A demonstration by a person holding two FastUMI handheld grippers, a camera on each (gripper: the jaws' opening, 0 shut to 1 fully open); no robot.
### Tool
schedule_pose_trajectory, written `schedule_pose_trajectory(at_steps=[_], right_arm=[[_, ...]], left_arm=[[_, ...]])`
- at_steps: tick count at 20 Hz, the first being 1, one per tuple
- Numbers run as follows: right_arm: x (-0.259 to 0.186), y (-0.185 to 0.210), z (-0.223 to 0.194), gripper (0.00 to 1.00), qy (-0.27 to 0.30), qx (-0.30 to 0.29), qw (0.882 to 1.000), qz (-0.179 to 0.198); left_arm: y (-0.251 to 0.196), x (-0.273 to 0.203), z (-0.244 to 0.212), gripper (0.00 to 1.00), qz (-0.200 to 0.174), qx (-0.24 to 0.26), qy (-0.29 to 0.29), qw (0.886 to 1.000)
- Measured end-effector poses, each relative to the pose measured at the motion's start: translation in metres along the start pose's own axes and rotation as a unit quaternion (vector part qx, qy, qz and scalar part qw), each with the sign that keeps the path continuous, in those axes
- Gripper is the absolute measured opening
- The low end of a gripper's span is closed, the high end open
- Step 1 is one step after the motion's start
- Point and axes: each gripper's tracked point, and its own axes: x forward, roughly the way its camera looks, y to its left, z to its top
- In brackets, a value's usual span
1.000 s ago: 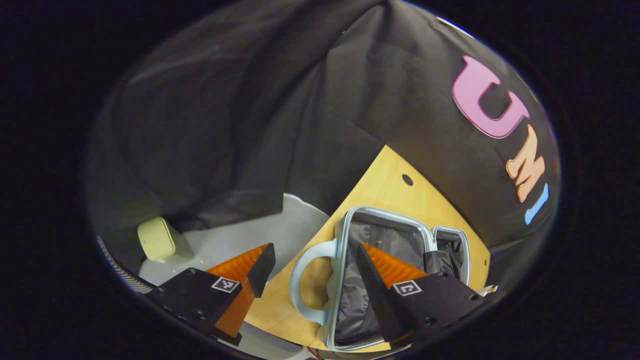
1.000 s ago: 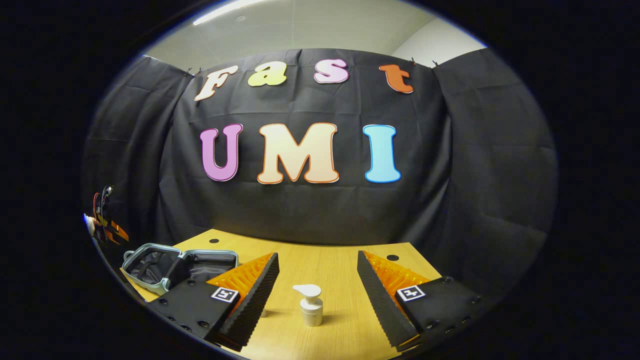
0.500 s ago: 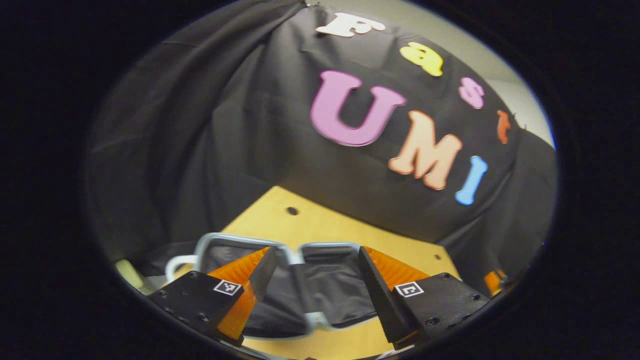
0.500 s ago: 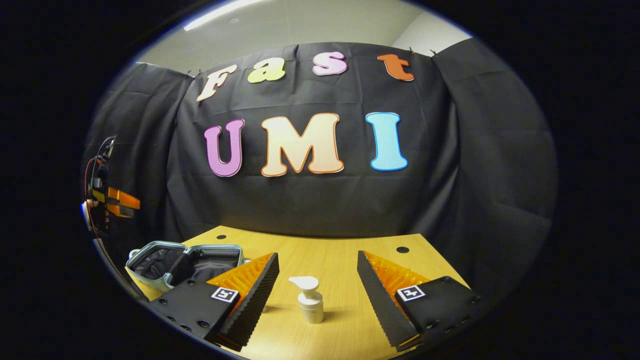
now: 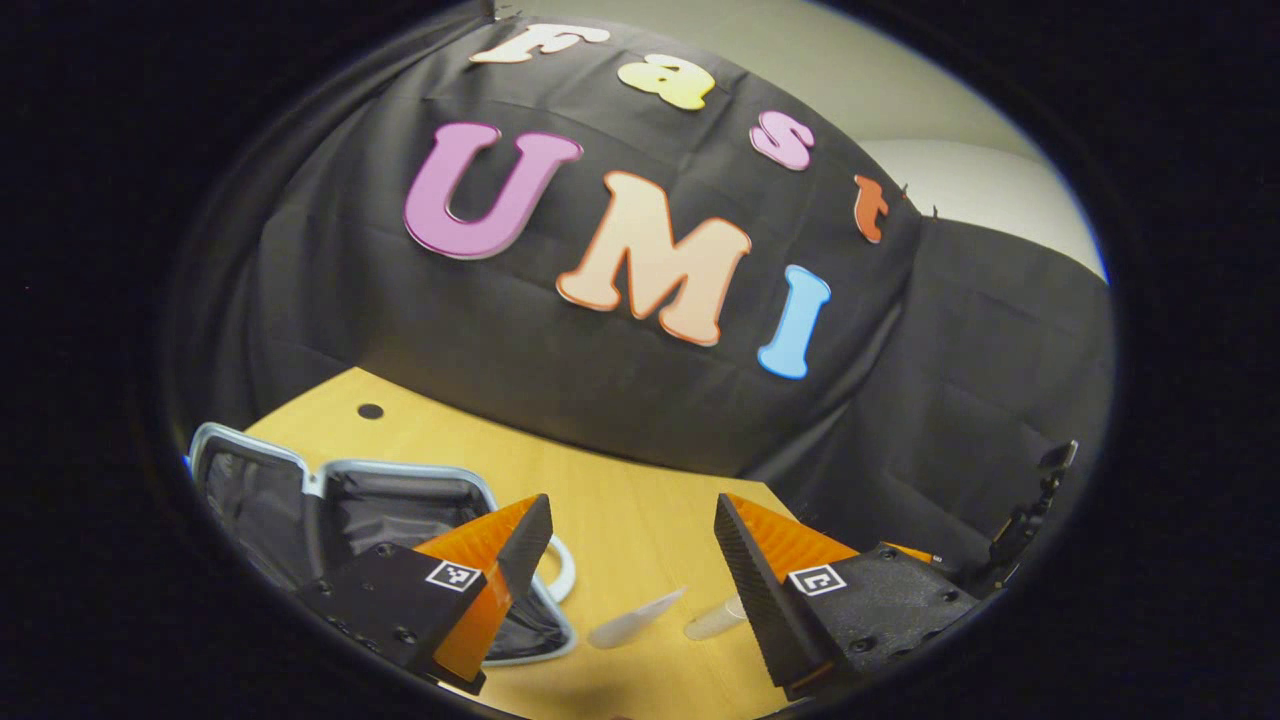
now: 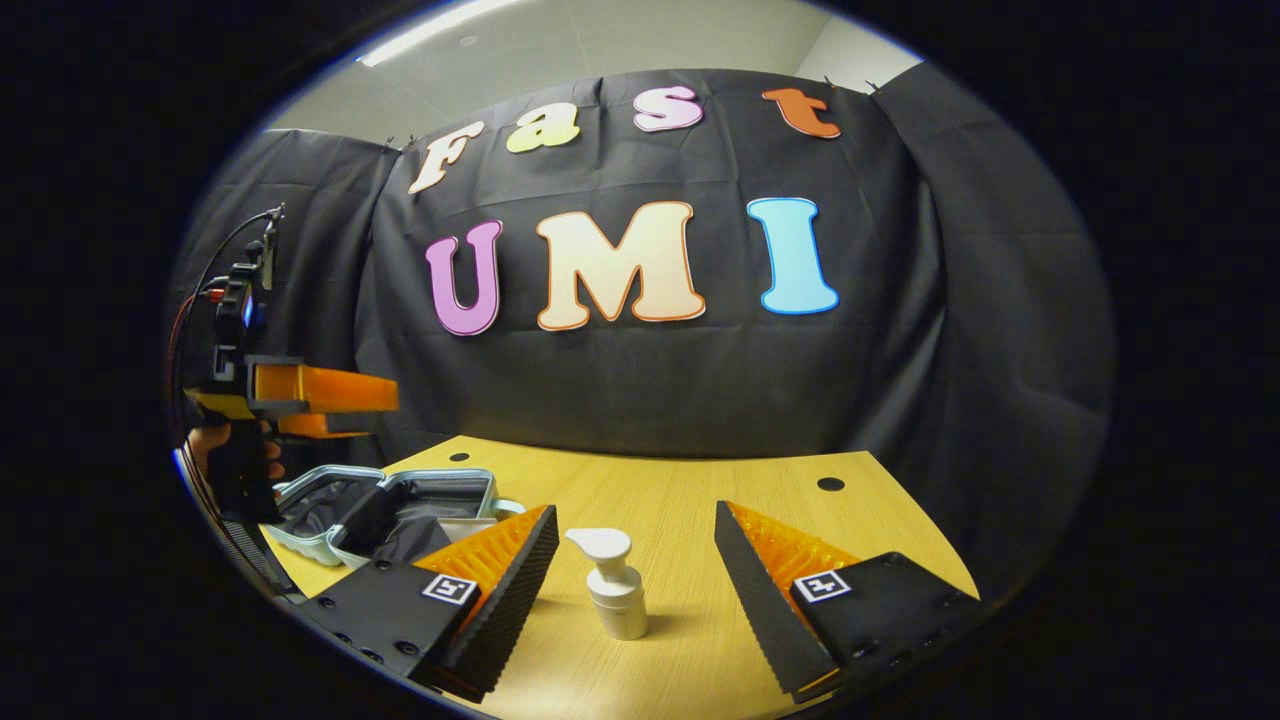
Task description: First open the suitcase, pack the skin care products into it, and then close the suitcase.
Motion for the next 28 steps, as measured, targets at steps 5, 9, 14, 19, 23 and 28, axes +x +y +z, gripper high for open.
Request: schedule_pose_trajectory(at_steps=[5,9,14,19,23,28], right_arm=[[0.002,-0.007,-0.015,0.99,0.006,0.010,1.000,0.006],[-0.002,-0.011,-0.016,0.98,0.004,0.021,1.000,0.012],[-0.001,-0.013,-0.027,0.96,0.013,0.011,1.000,0.020],[0.006,-0.009,-0.042,0.96,0.025,0.007,0.999,0.030],[0.016,-0.006,-0.059,0.98,0.045,-0.003,0.998,0.037],[0.039,0.006,-0.105,0.98,0.108,-0.007,0.993,0.055]], left_arm=[[-0.009,0.047,-0.080,0.95,0.014,0.025,0.038,0.999],[0.003,0.066,-0.129,0.95,0.036,0.027,0.072,0.996],[0.011,0.082,-0.157,0.81,0.056,0.005,0.087,0.995],[0.022,0.091,-0.180,0.65,0.075,-0.010,0.101,0.992],[0.023,0.097,-0.184,0.34,0.070,-0.010,0.105,0.992],[0.010,0.092,-0.172,0.30,0.055,-0.027,0.109,0.992]])
